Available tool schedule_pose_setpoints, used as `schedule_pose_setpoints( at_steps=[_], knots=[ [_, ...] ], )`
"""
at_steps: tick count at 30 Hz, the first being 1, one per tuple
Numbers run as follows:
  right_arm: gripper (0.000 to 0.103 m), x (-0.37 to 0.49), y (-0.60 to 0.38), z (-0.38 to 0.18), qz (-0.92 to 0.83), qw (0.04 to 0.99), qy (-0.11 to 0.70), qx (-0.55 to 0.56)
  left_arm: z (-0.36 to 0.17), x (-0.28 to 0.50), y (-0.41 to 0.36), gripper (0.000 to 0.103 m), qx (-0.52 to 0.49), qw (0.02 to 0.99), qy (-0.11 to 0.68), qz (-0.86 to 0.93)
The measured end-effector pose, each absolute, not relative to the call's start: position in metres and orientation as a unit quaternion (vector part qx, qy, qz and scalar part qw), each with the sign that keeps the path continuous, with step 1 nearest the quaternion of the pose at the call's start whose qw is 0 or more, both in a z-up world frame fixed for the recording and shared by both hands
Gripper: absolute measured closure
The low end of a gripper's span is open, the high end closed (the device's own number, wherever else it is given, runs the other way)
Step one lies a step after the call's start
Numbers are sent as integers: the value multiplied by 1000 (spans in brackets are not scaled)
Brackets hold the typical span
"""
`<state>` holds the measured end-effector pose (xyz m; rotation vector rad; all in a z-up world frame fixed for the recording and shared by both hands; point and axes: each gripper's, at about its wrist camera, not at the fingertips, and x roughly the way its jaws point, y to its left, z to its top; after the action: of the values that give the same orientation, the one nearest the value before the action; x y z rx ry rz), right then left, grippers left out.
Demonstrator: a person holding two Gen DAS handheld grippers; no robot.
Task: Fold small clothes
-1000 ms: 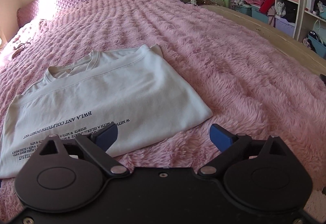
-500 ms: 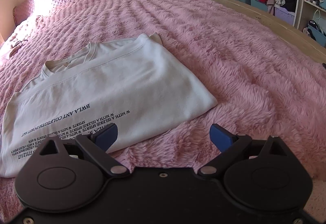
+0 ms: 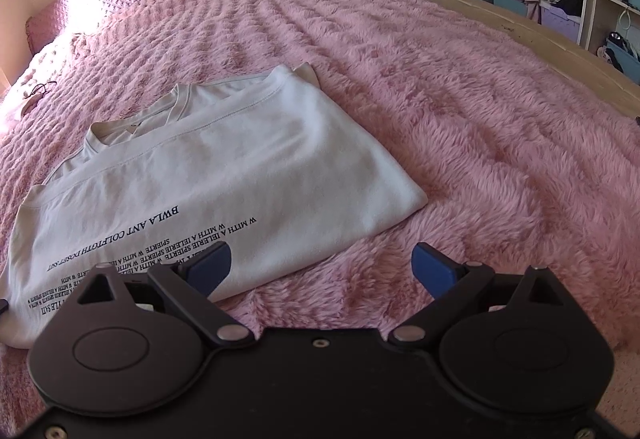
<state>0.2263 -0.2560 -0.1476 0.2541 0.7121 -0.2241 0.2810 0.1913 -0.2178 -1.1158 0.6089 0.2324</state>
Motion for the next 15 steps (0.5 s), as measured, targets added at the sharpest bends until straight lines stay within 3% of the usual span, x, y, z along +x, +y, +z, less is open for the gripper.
schedule_pose_setpoints(
  at_steps=[15],
  knots=[
    [5,223,-269,-150,-107,919,348,148,-193,285,178,94,-545,798,247,68]
  ],
)
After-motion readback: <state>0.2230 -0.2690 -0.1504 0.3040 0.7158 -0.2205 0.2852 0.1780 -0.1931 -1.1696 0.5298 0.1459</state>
